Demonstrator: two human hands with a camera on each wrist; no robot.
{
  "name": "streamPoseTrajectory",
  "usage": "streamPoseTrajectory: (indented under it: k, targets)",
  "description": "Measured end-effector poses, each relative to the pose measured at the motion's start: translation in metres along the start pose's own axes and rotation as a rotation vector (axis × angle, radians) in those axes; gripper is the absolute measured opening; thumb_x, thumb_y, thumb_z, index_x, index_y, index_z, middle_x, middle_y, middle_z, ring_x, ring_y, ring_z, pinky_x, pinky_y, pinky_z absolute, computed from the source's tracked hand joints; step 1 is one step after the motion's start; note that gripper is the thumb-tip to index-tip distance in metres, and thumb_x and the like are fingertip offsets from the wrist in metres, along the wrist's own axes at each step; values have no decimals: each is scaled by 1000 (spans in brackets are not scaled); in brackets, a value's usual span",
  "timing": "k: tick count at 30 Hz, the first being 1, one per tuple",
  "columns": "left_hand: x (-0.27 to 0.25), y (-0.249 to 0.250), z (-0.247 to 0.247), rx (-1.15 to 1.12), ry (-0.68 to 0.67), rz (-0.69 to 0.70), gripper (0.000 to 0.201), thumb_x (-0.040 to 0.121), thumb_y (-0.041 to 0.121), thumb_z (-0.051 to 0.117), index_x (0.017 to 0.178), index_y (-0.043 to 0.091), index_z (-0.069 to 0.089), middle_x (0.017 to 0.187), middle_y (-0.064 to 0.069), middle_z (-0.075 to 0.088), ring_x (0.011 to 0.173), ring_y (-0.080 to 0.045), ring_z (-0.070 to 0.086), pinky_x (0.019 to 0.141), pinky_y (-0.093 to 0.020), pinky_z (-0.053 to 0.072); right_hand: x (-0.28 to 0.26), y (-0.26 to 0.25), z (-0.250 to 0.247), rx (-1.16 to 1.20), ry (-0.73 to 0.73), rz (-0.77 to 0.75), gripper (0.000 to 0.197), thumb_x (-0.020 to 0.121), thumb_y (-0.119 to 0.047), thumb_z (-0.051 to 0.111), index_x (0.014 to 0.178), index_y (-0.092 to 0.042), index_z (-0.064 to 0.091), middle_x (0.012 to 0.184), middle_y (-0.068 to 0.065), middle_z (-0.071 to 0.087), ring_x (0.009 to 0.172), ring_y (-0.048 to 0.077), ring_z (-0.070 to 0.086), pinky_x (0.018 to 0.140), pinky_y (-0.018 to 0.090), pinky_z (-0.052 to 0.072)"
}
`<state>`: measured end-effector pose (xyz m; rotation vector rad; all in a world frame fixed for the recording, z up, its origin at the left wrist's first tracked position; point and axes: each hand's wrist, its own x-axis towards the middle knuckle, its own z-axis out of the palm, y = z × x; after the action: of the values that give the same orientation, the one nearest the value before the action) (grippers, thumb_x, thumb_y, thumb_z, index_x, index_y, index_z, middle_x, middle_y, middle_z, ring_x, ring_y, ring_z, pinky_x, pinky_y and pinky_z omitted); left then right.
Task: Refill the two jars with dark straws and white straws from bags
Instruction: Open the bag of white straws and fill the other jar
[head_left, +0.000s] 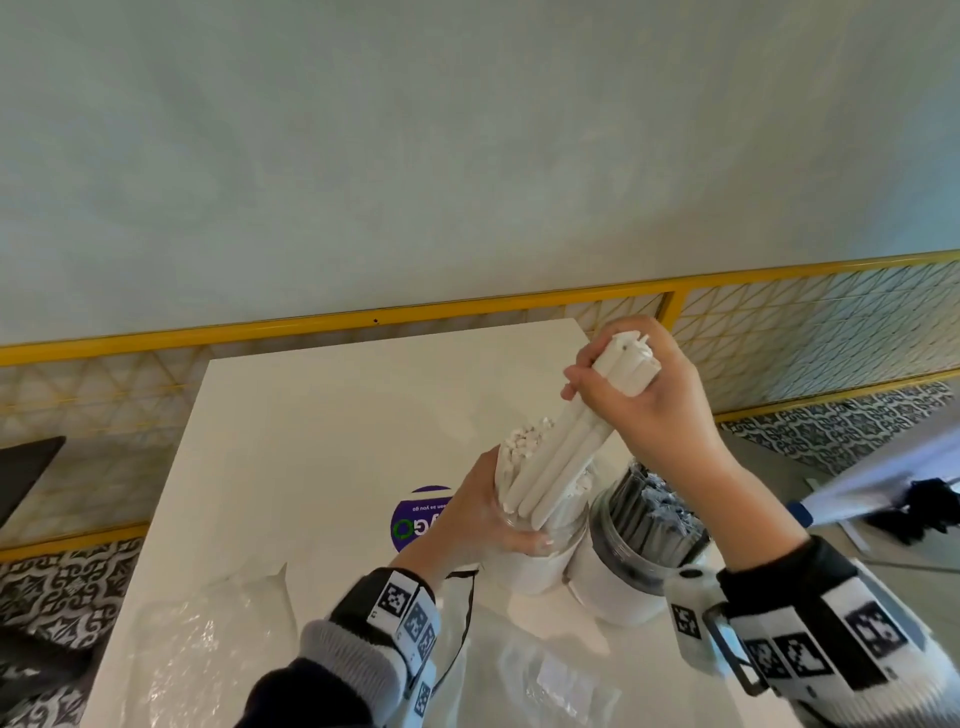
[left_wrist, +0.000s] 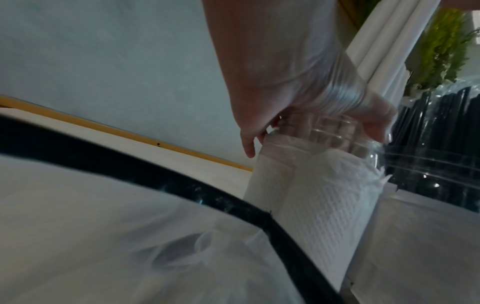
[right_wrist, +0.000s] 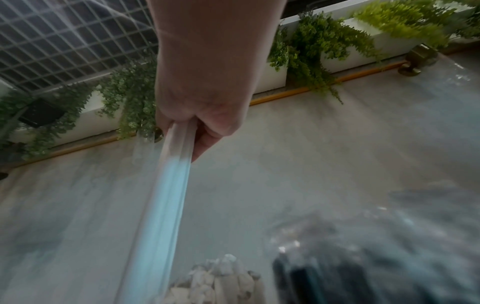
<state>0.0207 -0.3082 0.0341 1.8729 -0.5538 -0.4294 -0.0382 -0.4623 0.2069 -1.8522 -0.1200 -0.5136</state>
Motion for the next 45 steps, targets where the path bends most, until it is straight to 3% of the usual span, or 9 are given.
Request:
streamPoseTrajectory:
  k: [8,15,19,24,28,34,37,40,45]
  targets:
    - [4,1,-3,4,-64,-39,98,50,32,92,129,37,34,127,16,48,118,2,46,98,-26,44,21,16,28,-376,-276,-54,23,81,-26,74,90,-28,53,81,-12,66,62,4,65,59,15,49]
    - [2,0,-5,-9,-48,-111,96,53,22,91,130,31,33,123,16,46,117,-1,47,92,-19,42,-33,86,48,-788,-196,-160,45,78,-46,56,106,-14,69,120,7,67,124,27,53,106,54,37]
    - [3,3,-4,-4,-71,-109,97,50,30,90,130,33,34,124,19,49,116,1,50,91,-23,48,-42,74,55,-851,-176,-199,75,85,-32,64,147,-16,25,153,15,32,141,27,29,114,43,21]
    - [4,21,-4,6,-62,68,43,95,16,55,133,30,42,125,22,51,116,12,49,92,-3,38,-68,89,76,-1138,-326,-135,69,90,-49,33,144,-5,30,150,17,35,140,30,32,116,45,14]
    - [-3,13,-16,30,-165,49,68,92,16,60,143,28,17,139,31,23,122,31,22,98,5,20,-69,92,81,-1270,-387,-100,85,86,-63,15,142,-1,30,151,17,25,143,30,24,114,49,13]
    - [-50,-33,-62,215,136,-176,58,79,24,74,130,21,46,122,16,48,106,6,49,97,-6,34,-91,80,88,-981,-316,-443,45,93,-36,43,123,-8,59,134,12,56,129,33,46,108,52,27]
    - [-85,-59,-74,267,232,-208,30,73,28,74,94,23,52,96,11,57,96,-14,56,73,-5,38,-120,90,118,-761,-744,-497,27,86,-12,46,102,-7,67,98,13,67,96,31,59,94,47,46]
    - [-109,-79,-68,321,53,-365,49,62,39,81,93,26,45,101,6,56,91,-16,56,73,-25,43,-144,105,142,-828,-1207,-297,37,97,-15,37,129,-5,50,126,26,56,123,36,47,114,45,22]
    - [-117,-83,-48,501,-71,-429,29,79,27,67,104,17,55,89,-3,61,86,-22,61,73,-29,44,-151,109,142,-790,-1290,-91,38,100,-24,30,128,-12,53,111,26,64,112,41,54,103,46,37]
